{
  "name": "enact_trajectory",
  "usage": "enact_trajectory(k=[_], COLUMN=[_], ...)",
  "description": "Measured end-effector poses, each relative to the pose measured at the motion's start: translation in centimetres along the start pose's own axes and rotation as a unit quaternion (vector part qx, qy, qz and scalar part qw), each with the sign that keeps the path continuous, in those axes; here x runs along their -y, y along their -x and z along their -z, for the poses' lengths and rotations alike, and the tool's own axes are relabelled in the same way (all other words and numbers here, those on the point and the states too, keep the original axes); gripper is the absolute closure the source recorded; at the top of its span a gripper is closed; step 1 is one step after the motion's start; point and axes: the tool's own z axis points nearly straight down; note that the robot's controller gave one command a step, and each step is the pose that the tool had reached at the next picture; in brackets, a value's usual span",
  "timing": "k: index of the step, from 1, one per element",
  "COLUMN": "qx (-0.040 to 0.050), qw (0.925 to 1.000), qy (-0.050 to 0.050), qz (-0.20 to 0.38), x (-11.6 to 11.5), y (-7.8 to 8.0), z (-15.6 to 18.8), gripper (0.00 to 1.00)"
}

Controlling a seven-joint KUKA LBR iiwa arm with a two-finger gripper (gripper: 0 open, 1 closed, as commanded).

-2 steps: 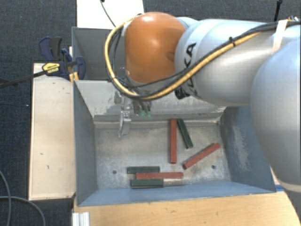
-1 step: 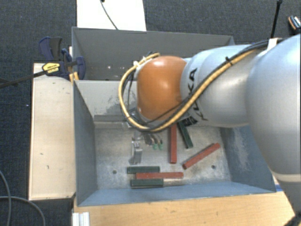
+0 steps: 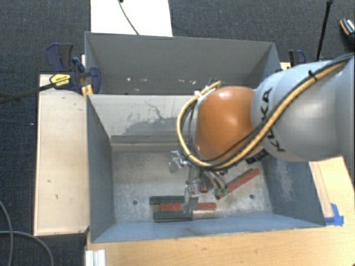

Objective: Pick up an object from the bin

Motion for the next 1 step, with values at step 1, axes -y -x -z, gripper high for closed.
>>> enact_trajectory(k=[1], qx=[0.0043], qw=[0.9998], qy=[0.000], qz=[0.022], x=[0.78], y=[0.03], z=[0.12], gripper=[0.00])
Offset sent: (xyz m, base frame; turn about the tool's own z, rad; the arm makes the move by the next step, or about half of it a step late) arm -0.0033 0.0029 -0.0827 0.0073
